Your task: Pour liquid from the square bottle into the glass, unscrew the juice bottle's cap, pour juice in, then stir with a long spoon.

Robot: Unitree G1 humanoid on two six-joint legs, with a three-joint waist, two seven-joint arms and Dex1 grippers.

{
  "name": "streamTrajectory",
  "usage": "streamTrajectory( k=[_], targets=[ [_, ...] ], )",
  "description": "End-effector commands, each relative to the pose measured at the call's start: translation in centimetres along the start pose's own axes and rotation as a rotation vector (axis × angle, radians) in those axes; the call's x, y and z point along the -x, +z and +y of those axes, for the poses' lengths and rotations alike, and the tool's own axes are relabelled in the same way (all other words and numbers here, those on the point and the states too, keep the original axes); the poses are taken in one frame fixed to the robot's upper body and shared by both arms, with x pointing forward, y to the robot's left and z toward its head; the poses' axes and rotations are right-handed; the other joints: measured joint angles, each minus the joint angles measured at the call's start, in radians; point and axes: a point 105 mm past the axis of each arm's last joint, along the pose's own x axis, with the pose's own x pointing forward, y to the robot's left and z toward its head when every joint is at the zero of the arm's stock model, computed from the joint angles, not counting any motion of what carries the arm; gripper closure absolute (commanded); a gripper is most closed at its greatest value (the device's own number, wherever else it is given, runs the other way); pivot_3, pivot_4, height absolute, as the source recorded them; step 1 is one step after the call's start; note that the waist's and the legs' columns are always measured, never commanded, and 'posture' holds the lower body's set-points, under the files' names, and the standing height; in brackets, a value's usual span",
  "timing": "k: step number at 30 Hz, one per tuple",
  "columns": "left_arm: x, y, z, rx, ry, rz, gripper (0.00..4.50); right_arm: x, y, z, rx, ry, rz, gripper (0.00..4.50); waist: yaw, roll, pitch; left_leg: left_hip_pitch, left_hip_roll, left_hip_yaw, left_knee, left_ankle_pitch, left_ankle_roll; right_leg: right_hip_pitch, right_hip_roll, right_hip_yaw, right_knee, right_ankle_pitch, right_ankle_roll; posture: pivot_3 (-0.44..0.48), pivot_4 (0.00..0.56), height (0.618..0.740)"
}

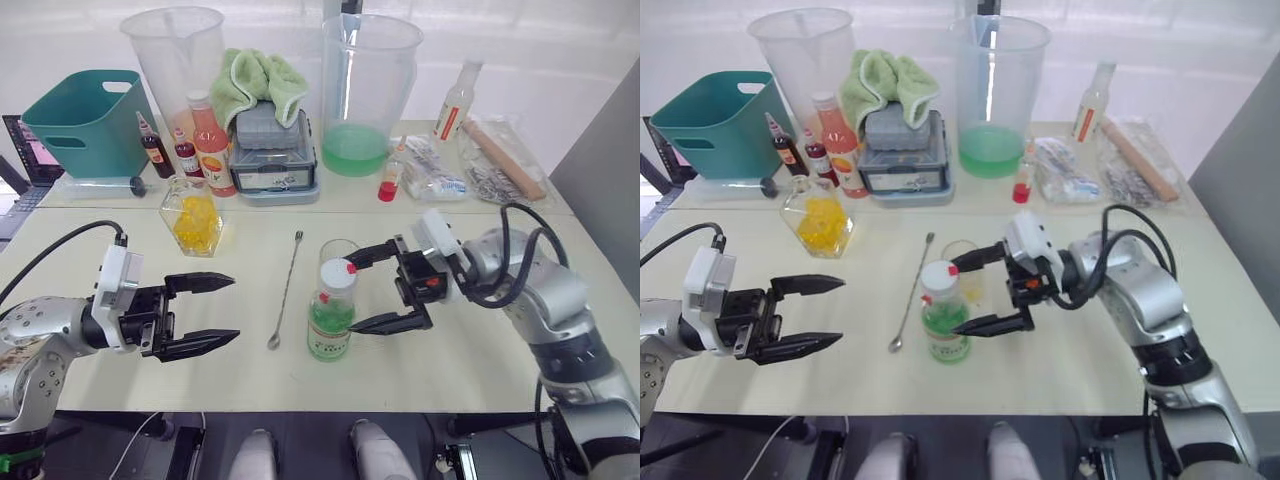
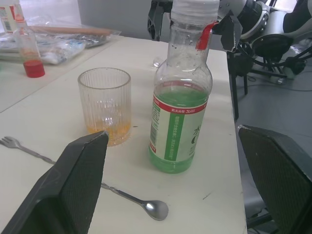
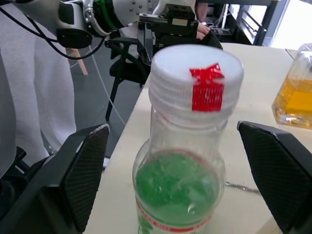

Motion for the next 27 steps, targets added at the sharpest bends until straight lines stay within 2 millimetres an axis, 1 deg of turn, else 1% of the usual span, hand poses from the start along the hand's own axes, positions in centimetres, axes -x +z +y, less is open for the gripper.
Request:
streamTrajectory(
  k=[1, 2, 4, 5, 7, 9, 12, 13, 15, 18, 21, 25, 27],
  targets=[
    [0.0, 0.9, -0.5, -0.05, 0.001, -0.012, 0.0, -0.4, 0.7, -0.1, 0.037, 0.038, -0.022, 0.03, -0.002, 0.0, 0.0, 0.0, 0.0, 0.0, 0.0, 0.0, 0.0, 0.0, 0.0, 0.0, 0.0, 0.0, 0.0, 0.0, 0.15, 0.728],
    [-0.1, 0.9, -0.7, -0.048, 0.0, -0.013, 0.0, -0.4, 0.7, -0.2, 0.036, 0.043, -0.023, 0.03, -0.002, 0.0, 0.0, 0.0, 0.0, 0.0, 0.0, 0.0, 0.0, 0.0, 0.0, 0.0, 0.0, 0.0, 0.0, 0.0, 0.15, 0.728],
    [-0.2, 0.8, -1.0, -0.046, -0.002, -0.014, 0.0, -0.5, 0.4, -0.4, 0.041, 0.049, -0.008, 0.58, -0.003, 0.0, 0.0, 0.0, 0.0, 0.0, 0.0, 0.0, 0.0, 0.0, 0.0, 0.0, 0.0, 0.0, 0.0, 0.0, 0.15, 0.728],
    [-0.3, 0.8, -1.1, -0.045, -0.002, -0.015, 0.0, -0.6, 0.3, -0.4, 0.037, 0.052, -0.007, 0.78, -0.003, 0.0, 0.0, 0.0, 0.0, 0.0, 0.0, 0.0, 0.0, -0.001, 0.0, 0.0, 0.0, 0.0, 0.0, 0.0, 0.15, 0.728],
    [-0.4, 0.8, -1.2, -0.045, 0.0, -0.017, 0.0, -0.6, 0.2, -0.5, 0.031, 0.054, -0.011, 1.43, -0.003, 0.0, 0.0, 0.0, 0.0, 0.0, 0.0, 0.0, 0.0, 0.0, 0.0, 0.0, 0.001, 0.0, 0.0, 0.0, 0.15, 0.728],
    [-0.5, 0.7, -1.2, -0.044, -0.003, -0.021, 0.0, -0.5, 0.3, -0.5, 0.03, 0.053, -0.029, 2.24, -0.003, 0.0, 0.0, 0.0, 0.0, 0.0, 0.0, 0.0, 0.0, 0.0, 0.0, 0.0, 0.001, 0.0, 0.0, 0.0, 0.15, 0.728],
    [-0.9, 0.7, -1.6, -0.034, -0.026, -0.036, 0.0, -0.4, 0.4, -0.5, 0.019, 0.043, -0.054, 3.1, -0.003, 0.0, 0.0, 0.0, 0.0, 0.0, 0.0, 0.0, 0.0, -0.001, 0.0, 0.0, 0.001, 0.0, 0.0, 0.0, 0.15, 0.728],
    [-1.0, 0.6, -1.7, -0.029, -0.035, -0.037, 0.0, -0.4, 0.4, -0.3, 0.017, 0.039, -0.054, 3.29, -0.003, 0.0, 0.0, 0.0, 0.0, 0.0, 0.0, 0.0, 0.0, 0.0, 0.0, 0.0, 0.001, 0.0, 0.0, 0.0, 0.15, 0.728],
    [-1.2, 0.4, -1.7, -0.023, -0.043, -0.038, 0.0, -0.3, 0.4, -0.1, 0.015, 0.029, -0.054, 3.3, -0.002, 0.0, 0.0, 0.0, 0.0, 0.0, 0.0, 0.0, 0.0, 0.0, 0.0, 0.0, 0.001, 0.0, 0.0, 0.0, 0.15, 0.728],
    [-1.6, 0.3, -1.4, -0.015, -0.071, -0.043, 0.0, -0.1, 1.0, 0.4, 0.016, -0.044, -0.065, 3.3, 0.002, 0.0, 0.0, 0.0, 0.0, 0.0, 0.0, 0.0, 0.0, 0.0, 0.0, 0.0, 0.001, 0.0, 0.0, 0.0, 0.15, 0.728],
    [-1.9, 0.1, -1.0, -0.007, -0.101, -0.046, 0.0, 0.3, 1.7, 0.6, 0.008, -0.149, -0.058, 3.3, 0.001, 0.0, 0.0, 0.0, 0.0, -0.001, 0.0, 0.0, 0.0, 0.0, 0.0, 0.0, 0.001, 0.0, 0.0, 0.0, 0.15, 0.728],
    [-2.6, -0.2, -0.5, 0.004, -0.149, -0.053, 0.0, 0.6, 2.4, 1.5, -0.017, -0.283, -0.049, 3.3, 0.002, 0.0, 0.0, 0.0, 0.0, -0.001, 0.0, 0.0, 0.0, -0.001, 0.0, 0.0, 0.001, 0.0, 0.0, 0.0, 0.15, 0.728],
    [-2.9, -0.4, -0.3, 0.011, -0.178, -0.054, 0.0, 0.6, 2.9, 1.8, -0.028, -0.358, -0.073, 3.3, 0.002, 0.0, 0.0, -0.001, 0.0, 0.0, 0.0, 0.0, 0.0, -0.001, 0.0, 0.0, 0.001, 0.0, 0.0, 0.0, 0.15, 0.728]
  ],
)
